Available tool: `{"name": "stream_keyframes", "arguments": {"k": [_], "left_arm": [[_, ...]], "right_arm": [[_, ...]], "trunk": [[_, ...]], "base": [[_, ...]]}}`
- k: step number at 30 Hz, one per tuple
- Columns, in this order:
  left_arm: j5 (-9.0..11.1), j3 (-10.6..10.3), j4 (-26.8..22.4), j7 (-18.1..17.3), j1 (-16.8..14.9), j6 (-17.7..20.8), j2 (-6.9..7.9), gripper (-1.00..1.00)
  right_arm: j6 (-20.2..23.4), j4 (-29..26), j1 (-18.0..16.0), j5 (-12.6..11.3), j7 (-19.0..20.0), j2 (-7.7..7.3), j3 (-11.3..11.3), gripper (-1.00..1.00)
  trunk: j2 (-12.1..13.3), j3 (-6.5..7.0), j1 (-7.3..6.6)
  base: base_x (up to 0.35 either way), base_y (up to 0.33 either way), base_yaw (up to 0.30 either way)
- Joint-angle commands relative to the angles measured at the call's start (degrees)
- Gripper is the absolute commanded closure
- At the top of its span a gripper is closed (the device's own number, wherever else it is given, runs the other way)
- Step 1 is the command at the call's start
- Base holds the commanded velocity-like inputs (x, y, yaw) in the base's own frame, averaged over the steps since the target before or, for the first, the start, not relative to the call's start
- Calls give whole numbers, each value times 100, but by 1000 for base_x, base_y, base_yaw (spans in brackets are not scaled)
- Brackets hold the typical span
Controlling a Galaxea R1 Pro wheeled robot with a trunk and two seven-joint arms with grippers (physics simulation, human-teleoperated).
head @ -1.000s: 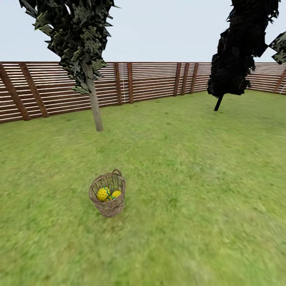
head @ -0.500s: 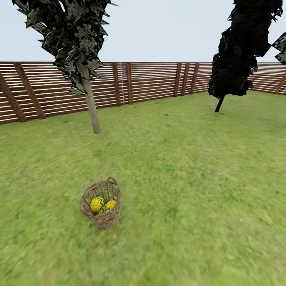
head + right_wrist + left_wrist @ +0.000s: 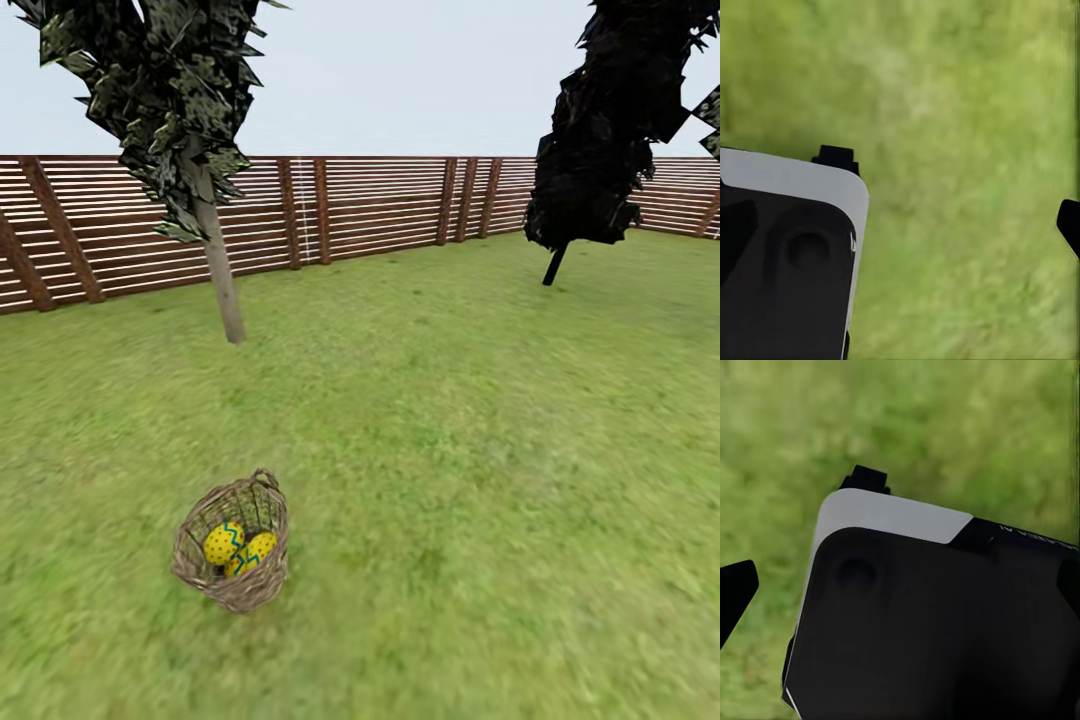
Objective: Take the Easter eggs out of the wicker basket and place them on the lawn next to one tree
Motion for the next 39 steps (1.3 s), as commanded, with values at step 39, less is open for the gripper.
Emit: {"name": "stream_keyframes", "arguments": {"k": [39], "left_arm": [[80, 42, -1, -1, -6, 16, -32, -100]], "right_arm": [[-15, 32, -6, 52, -30, 16, 26, -100]], "trunk": [[-3, -5, 3]], "base": [[235, -91, 229]]}}
